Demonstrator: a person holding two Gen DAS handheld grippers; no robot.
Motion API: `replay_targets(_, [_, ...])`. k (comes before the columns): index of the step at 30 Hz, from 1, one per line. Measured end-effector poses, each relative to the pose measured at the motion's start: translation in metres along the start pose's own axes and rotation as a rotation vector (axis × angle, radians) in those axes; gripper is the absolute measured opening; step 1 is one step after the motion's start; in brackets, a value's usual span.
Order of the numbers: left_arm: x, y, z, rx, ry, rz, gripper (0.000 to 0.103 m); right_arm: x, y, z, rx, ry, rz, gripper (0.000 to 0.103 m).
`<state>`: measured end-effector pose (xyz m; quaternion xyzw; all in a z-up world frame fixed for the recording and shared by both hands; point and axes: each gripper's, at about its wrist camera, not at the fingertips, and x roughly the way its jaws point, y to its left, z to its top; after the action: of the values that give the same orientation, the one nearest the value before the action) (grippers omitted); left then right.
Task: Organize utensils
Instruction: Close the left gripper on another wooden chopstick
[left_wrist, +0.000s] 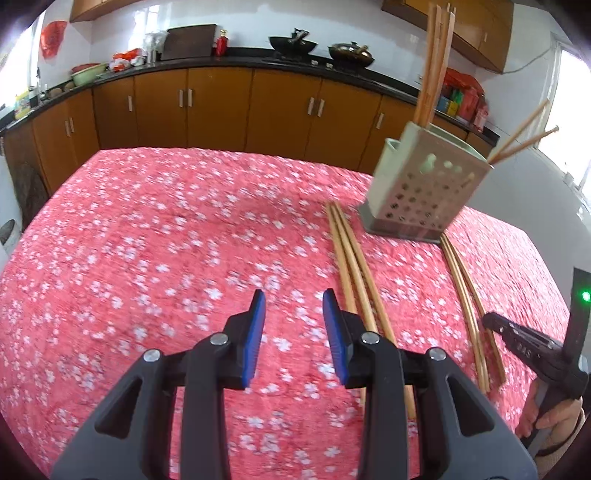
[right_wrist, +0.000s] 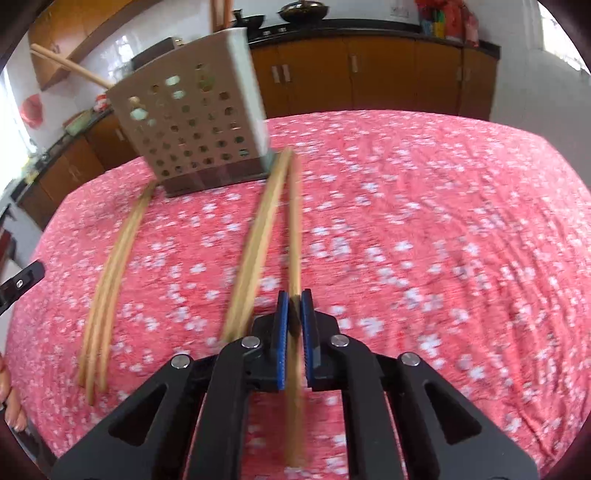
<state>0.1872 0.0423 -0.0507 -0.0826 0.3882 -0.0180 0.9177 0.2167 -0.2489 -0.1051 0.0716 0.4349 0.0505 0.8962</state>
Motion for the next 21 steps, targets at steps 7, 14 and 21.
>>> replay_targets(7, [0.021, -0.027, -0.013, 0.046, 0.078, -0.079, 0.026, -0.006, -0.04, 0.001, 0.092, -0.017, -0.06, 0.008])
replay_targets(14, [0.044, -0.044, -0.025, 0.101, 0.143, -0.069, 0.017, -0.006, -0.038, -0.001, 0.062, -0.025, -0.067, 0.008])
replay_targets(21, [0.056, -0.039, -0.019, 0.109, 0.123, 0.015, 0.008, -0.004, -0.034, -0.001, 0.048, -0.02, -0.064, 0.008])
